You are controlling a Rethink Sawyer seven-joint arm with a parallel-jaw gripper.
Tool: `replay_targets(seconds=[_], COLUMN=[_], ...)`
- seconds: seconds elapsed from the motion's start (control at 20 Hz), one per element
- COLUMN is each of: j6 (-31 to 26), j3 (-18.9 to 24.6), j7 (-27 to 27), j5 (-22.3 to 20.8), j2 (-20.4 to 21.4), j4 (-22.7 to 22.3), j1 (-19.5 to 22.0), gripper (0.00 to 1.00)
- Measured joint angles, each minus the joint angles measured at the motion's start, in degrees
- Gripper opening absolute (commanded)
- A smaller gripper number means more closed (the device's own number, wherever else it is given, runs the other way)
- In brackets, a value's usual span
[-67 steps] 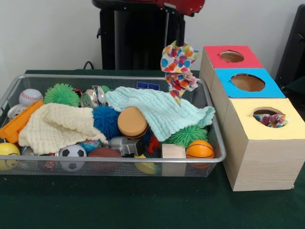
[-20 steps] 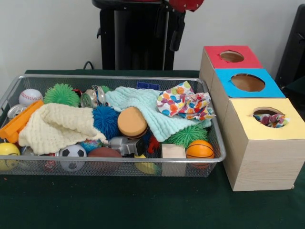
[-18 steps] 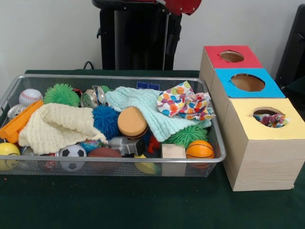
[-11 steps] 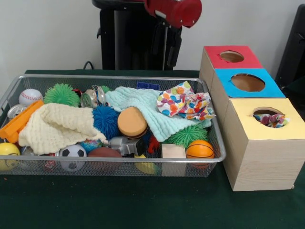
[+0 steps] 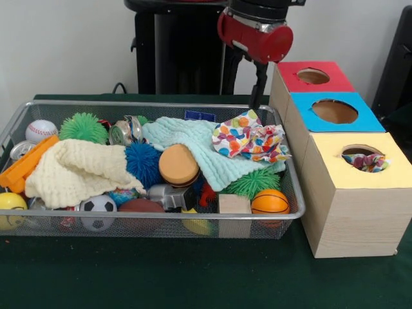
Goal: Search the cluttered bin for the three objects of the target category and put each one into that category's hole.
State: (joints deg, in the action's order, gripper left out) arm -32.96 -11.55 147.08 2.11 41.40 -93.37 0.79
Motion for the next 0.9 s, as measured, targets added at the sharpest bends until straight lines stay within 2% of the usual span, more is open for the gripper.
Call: replay_targets(seconds=[0.5, 0.9], j6=[1.79, 10.12], j3=[-0.70, -0.72], j7=[0.00, 0.00], j5=[0.26, 0.31], j2=[-2.96, -5.75], j4=[-1.14, -3.23], j1=[-0.23, 3.13], gripper=[1.00, 1.00])
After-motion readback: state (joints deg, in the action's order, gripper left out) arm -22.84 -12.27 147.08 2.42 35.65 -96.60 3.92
